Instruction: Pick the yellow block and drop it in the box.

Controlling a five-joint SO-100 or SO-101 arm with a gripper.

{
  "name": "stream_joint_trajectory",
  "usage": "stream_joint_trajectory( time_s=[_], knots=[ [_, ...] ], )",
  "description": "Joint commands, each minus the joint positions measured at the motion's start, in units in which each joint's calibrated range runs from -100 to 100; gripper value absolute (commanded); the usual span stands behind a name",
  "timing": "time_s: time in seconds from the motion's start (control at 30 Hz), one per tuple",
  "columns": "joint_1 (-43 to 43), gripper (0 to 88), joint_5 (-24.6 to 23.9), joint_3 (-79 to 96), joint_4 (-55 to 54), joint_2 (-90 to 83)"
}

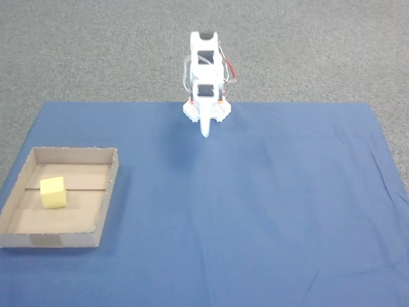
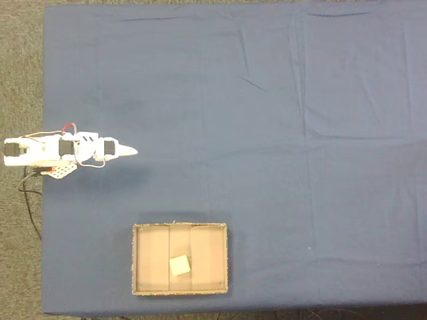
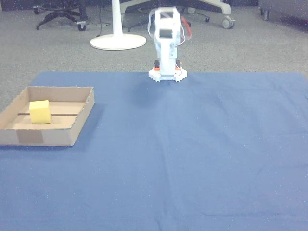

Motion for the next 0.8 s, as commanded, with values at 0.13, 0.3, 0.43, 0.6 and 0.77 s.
stream_joint_trajectory(
  time_s=[0.13,0.3,0.43,0.6,0.77],
  knots=[
    [-2.24,0.2,-0.73,14.48,0.83,-10.72],
    [-3.89,0.2,-1.81,14.48,8.1,-14.43],
    [-3.81,0.3,-0.78,14.48,9.26,-14.43],
    [-0.35,0.2,-3.76,14.48,9.42,-14.43],
    [-0.43,0.2,-2.93,14.48,9.42,-14.43]
  ],
)
